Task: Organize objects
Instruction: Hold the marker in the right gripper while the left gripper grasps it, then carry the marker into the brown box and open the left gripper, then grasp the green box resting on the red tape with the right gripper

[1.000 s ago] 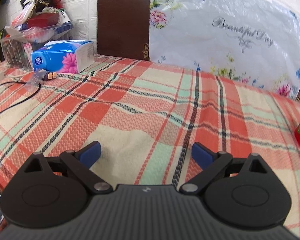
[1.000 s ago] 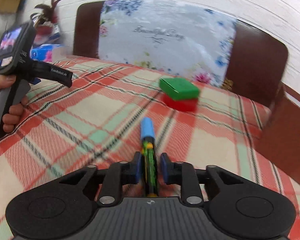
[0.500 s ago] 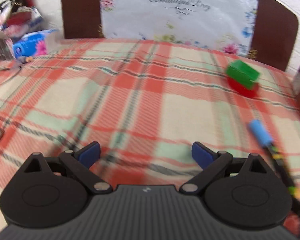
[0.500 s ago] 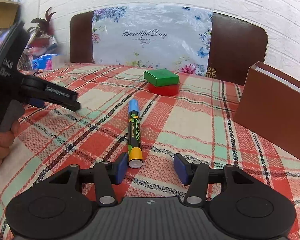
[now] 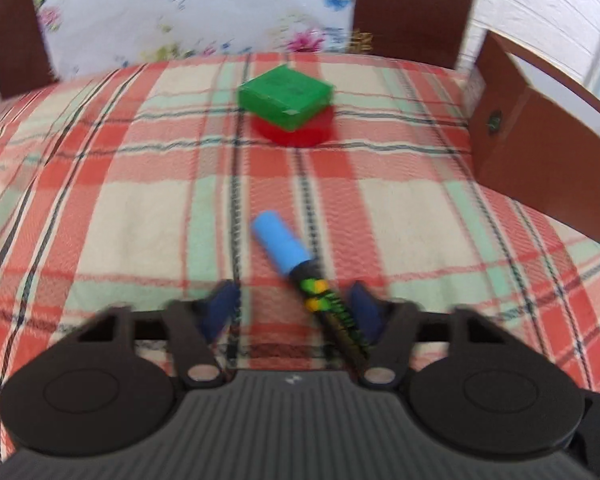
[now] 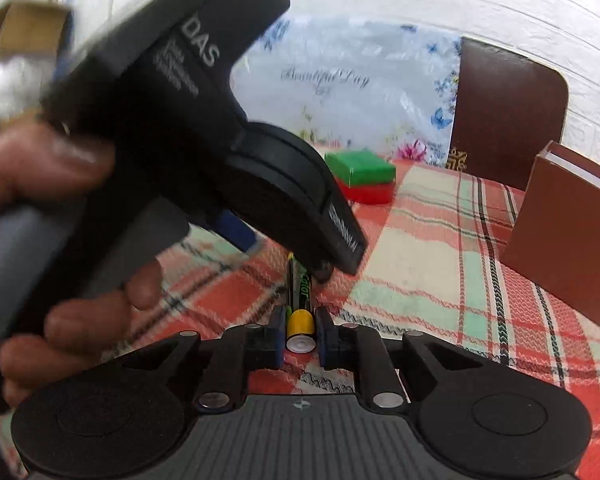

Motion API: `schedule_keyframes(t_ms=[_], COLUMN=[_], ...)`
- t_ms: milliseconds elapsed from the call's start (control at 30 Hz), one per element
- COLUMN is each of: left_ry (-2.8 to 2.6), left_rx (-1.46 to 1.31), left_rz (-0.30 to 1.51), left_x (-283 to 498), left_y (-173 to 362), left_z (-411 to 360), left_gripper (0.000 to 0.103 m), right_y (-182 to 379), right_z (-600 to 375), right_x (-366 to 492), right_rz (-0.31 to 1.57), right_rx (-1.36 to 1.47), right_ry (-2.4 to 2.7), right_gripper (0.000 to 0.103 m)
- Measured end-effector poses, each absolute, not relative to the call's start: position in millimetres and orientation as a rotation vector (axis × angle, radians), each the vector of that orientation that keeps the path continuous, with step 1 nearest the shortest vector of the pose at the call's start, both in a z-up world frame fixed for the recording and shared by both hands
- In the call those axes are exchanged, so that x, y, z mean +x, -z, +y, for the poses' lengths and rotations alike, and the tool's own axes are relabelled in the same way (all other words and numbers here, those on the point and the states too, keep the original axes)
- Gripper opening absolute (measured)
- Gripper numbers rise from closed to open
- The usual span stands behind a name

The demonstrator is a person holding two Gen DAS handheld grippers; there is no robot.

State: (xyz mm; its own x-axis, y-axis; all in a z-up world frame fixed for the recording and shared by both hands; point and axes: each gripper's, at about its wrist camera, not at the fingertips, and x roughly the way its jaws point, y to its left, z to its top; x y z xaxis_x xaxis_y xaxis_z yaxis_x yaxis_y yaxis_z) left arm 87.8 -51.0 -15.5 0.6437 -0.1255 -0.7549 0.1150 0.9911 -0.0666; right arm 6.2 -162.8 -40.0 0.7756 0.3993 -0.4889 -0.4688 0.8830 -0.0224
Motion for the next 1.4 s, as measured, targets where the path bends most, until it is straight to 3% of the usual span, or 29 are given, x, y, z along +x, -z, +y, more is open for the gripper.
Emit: schedule_keyframes(t_ms=[33, 100, 367, 633, 700, 767, 933, 1100, 1400], left_ry=[0.167, 0.194, 0.401, 0.482, 0.439, 0.388, 0.401, 0.378, 0.138], left_rx=[-0.031, -0.052, 0.063, 0.175, 0.221, 0.254, 0.205, 0.092, 0.117], left_rz=[0.867, 0.853, 0.635, 0.552, 0.544, 0.567, 0.537, 0.495, 0.588], left_x=[87.8, 89.7, 109.0, 168.3, 181.9, 189.7, 171.3, 138.4, 95.3], left_y=[9.9, -2.6, -80.5, -97.5, -89.9, -81.3, -79.0, -75.6, -24.1], left_z=[-51.8, -58.7, -144.5, -229.8, -239.8, -242.7, -212.1, -154.8, -47.9], left_gripper=[0.033, 0.029, 0.027, 0.03, 0.044, 0.046, 0.047, 0.063, 0.071], right_y=[36.7, 30.5, -11.0, -22.9, -16.9, -13.8, -13.9, -7.5, 17.2], right_z=[-163.8, -168.7, -232.6, -302.5, -313.7, -321.9, -324.0, -314.6, -239.9], right_x=[2.1, -5.2, 9.0, 85.2, 109.5, 115.9, 92.1, 53.1, 41.7], right_rz=[0.468, 0.399, 0.145, 0.149, 0.216, 0.222, 0.144, 0.102, 0.265], right_rx=[-0.136, -0.145, -0.12, 0.001, 0.054, 0.107, 0.117, 0.15, 0.125], right_ry=[-0.463, -0.435, -0.18, -0.025, -0.031, -0.016, 0.026, 0.063, -0.112], right_gripper=[0.014, 0.016, 0.016, 0.016, 0.023, 0.037, 0.041, 0.047, 0.055])
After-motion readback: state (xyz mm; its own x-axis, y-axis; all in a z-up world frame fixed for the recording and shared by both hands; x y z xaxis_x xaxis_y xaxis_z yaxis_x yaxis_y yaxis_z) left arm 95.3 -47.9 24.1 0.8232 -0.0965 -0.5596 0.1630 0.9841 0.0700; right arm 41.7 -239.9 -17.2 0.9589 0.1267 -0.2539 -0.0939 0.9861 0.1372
